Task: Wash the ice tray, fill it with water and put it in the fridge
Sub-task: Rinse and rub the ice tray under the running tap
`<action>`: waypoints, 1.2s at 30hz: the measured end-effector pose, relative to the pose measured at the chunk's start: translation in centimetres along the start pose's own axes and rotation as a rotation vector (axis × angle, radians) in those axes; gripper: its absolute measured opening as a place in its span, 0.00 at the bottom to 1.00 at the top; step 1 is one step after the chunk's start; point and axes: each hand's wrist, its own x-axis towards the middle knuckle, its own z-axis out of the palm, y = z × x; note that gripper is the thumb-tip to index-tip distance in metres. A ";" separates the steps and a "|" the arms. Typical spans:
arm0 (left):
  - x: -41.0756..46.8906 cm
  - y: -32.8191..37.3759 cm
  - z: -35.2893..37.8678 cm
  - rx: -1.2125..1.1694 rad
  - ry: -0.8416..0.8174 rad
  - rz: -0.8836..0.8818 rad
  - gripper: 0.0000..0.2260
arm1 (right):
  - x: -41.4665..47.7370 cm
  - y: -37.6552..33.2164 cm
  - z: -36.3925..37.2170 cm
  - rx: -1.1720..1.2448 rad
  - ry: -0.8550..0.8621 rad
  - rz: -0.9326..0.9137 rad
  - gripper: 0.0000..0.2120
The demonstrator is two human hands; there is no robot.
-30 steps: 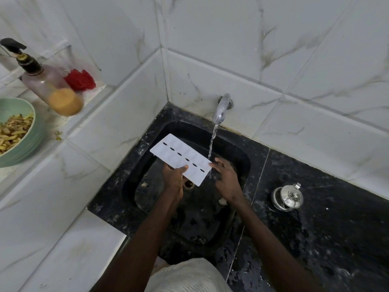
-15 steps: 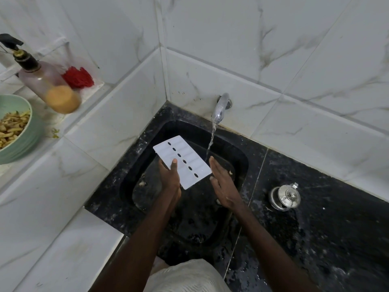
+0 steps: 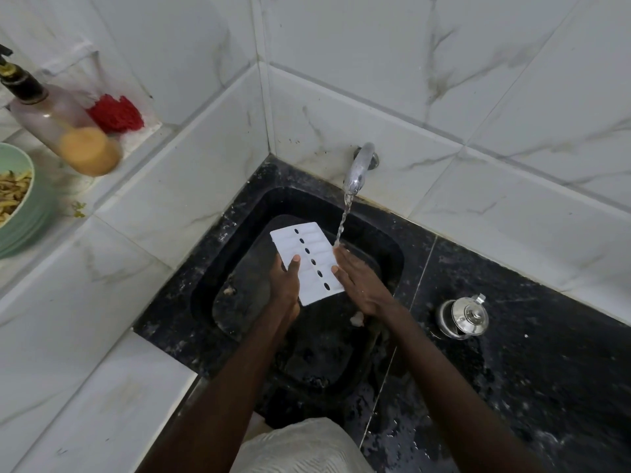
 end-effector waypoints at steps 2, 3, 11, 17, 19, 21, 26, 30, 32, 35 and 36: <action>-0.2 -0.3 0.2 -0.010 -0.037 -0.021 0.19 | 0.9 0.1 -0.6 -0.019 -0.023 0.010 0.30; -0.2 -0.4 0.3 -0.012 -0.055 -0.028 0.18 | 1.3 0.2 -0.8 -0.024 -0.037 0.012 0.31; -0.3 -0.3 1.1 0.065 -0.180 -0.035 0.17 | 4.3 0.4 -3.0 -0.073 -0.060 0.074 0.31; -0.7 -0.6 1.5 0.125 -0.233 -0.054 0.14 | 6.1 0.4 -4.1 -0.221 -0.089 0.120 0.31; -0.7 -0.6 1.7 0.142 -0.239 -0.051 0.14 | 6.5 0.0 -4.0 -0.255 -0.086 0.112 0.32; -0.8 -0.8 1.9 0.148 -0.243 -0.050 0.15 | 6.8 -0.6 -3.7 -0.268 -0.077 0.092 0.32; -1.2 -1.3 2.1 0.075 -0.197 -0.089 0.16 | 6.6 -1.9 -2.4 -0.333 -0.083 0.024 0.32; -0.9 -1.5 1.9 0.066 -0.159 -0.068 0.17 | 5.4 -2.1 -1.1 -0.360 -0.089 -0.010 0.31; -0.8 -1.5 1.9 0.071 -0.139 -0.043 0.17 | 4.6 -2.2 -0.8 -0.314 -0.073 -0.010 0.31; -0.2 -1.3 1.9 0.083 -0.110 -0.011 0.18 | 2.8 -2.4 -0.2 -0.276 -0.056 -0.027 0.30; 0.0 -1.3 1.9 0.075 -0.107 -0.006 0.18 | 2.1 -2.4 -0.1 -0.272 -0.052 -0.034 0.30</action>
